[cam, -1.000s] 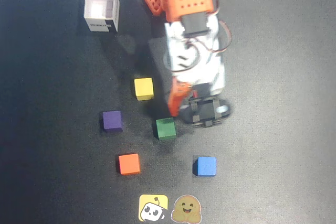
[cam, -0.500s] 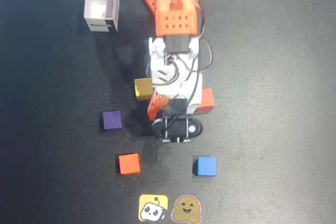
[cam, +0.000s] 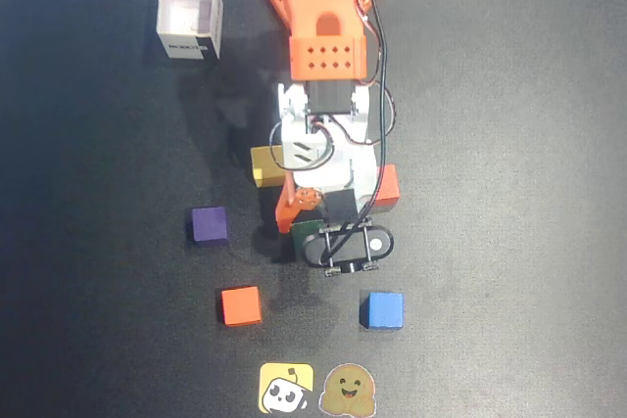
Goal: Put the green cube on top of the orange cube.
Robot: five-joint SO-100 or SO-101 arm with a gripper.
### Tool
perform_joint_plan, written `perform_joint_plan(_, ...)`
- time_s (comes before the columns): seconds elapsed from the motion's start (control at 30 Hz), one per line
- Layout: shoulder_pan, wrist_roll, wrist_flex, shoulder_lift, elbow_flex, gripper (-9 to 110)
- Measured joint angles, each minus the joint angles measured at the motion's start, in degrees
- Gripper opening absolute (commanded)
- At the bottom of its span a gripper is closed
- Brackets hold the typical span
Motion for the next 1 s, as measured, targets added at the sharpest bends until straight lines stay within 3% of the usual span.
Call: perform_joint_plan(1.0, 2.29, -1.76, -6.94, -4.39, 0.0, 24)
